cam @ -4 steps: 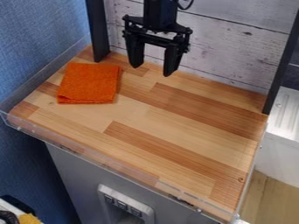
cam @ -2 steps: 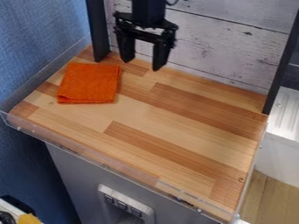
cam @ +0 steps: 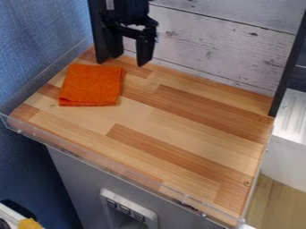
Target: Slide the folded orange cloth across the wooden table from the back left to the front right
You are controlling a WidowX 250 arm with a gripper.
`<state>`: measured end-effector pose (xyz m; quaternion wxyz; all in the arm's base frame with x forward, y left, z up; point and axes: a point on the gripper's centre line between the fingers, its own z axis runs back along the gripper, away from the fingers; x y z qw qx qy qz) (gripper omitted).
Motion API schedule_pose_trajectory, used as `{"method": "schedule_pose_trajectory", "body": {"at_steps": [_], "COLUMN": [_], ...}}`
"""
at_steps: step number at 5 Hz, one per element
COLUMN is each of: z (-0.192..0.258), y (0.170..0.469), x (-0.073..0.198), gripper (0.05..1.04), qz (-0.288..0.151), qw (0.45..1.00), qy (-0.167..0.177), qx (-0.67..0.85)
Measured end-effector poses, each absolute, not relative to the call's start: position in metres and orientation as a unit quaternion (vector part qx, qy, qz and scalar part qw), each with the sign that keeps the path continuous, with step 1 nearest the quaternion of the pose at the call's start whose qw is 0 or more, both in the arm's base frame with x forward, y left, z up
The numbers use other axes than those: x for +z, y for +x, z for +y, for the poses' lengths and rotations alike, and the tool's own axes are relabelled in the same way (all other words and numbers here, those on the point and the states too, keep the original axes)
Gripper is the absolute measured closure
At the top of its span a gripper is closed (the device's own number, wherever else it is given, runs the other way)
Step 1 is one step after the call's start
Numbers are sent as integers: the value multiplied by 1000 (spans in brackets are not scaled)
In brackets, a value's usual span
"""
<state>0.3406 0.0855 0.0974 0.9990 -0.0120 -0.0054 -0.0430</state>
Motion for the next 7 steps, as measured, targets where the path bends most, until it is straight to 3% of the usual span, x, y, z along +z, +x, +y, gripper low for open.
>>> {"method": "schedule_pose_trajectory", "body": {"at_steps": [3, 4, 6, 7], "z": [133, 137, 153, 155], "y": [355, 351, 349, 350], "x": [99, 97, 80, 66], "gripper": [84, 130, 713, 928], "qz": [-20, -6, 1, 7], "qw": [997, 997, 997, 996], "qy": [0, -1, 3, 1], "qx": [-69, -75, -82, -87]}}
